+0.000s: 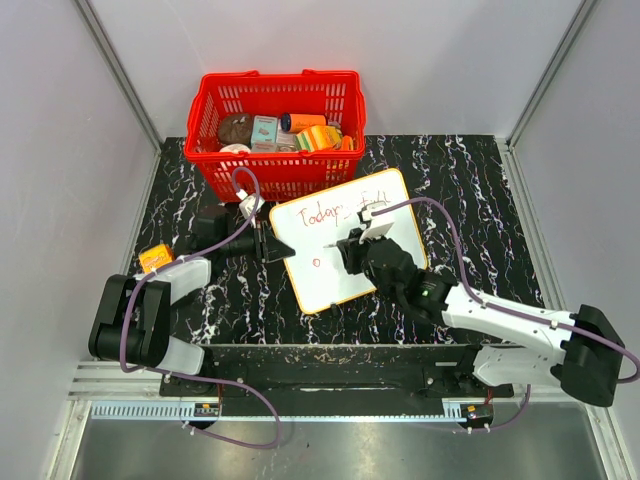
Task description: Write a sentence on the whiteboard
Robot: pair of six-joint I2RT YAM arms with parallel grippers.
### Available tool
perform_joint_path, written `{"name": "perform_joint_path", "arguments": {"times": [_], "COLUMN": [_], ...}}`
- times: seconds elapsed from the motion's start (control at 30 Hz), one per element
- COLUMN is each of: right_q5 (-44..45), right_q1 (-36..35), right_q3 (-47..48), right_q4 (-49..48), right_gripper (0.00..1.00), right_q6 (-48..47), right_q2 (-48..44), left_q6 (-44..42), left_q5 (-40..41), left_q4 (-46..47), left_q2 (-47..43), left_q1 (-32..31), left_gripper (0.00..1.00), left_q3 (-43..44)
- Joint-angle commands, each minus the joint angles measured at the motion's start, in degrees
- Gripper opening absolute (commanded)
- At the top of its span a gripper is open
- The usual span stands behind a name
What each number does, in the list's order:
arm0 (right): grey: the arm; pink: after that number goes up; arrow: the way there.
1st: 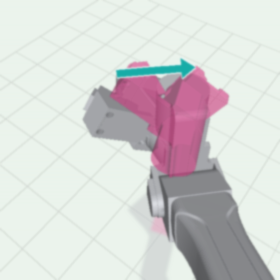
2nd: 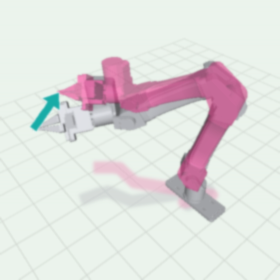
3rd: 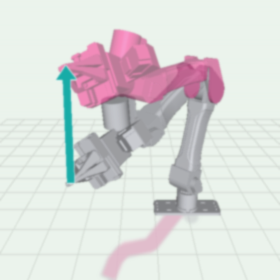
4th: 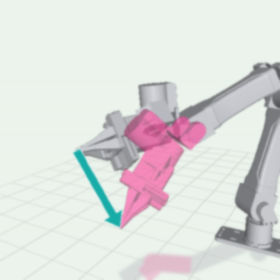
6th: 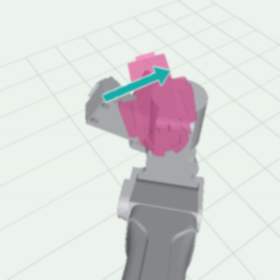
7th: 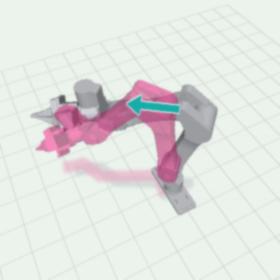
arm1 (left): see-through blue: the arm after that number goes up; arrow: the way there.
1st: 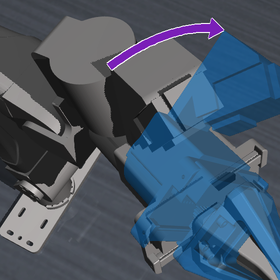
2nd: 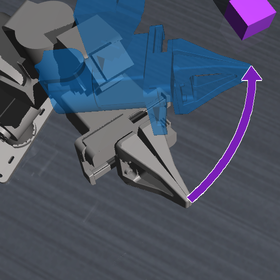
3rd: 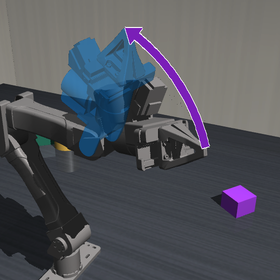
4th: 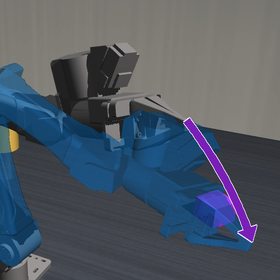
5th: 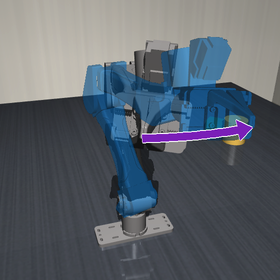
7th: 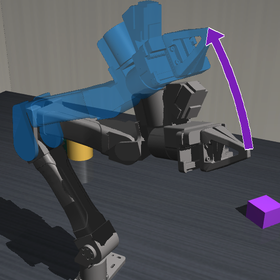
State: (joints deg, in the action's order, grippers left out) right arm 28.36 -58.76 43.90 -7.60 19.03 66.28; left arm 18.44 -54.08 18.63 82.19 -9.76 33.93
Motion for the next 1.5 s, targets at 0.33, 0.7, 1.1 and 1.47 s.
{"name": "perform_joint_path", "arguments": {"times": [0.33, 0.7, 1.1, 1.47], "right_q5": [5.2, 2.0, -1.2, -3.2], "right_q1": [0.0, 0.0, 0.0, 0.0], "right_q3": [2.2, 2.5, 1.4, -0.9], "right_q4": [-3.0, -2.8, 1.0, 5.0], "right_gripper": [0.00, 0.00, 0.00, 0.00], "right_q6": [-3.7, -2.4, -1.2, -0.5], "right_q2": [3.9, 5.4, 5.0, 2.7], "left_q6": [-6.7, -6.7, -6.7, -6.7], "left_q5": [5.0, 5.2, 5.2, 5.3], "left_q4": [-2.2, -2.2, -2.3, -2.4], "left_q2": [0.5, 0.5, 0.4, 0.5], "left_q1": [-1.6, -1.6, -1.7, -1.7], "left_gripper": [0.00, 0.00, 0.00, 0.00], "left_q3": [-0.3, -0.3, -0.2, -0.2]}}
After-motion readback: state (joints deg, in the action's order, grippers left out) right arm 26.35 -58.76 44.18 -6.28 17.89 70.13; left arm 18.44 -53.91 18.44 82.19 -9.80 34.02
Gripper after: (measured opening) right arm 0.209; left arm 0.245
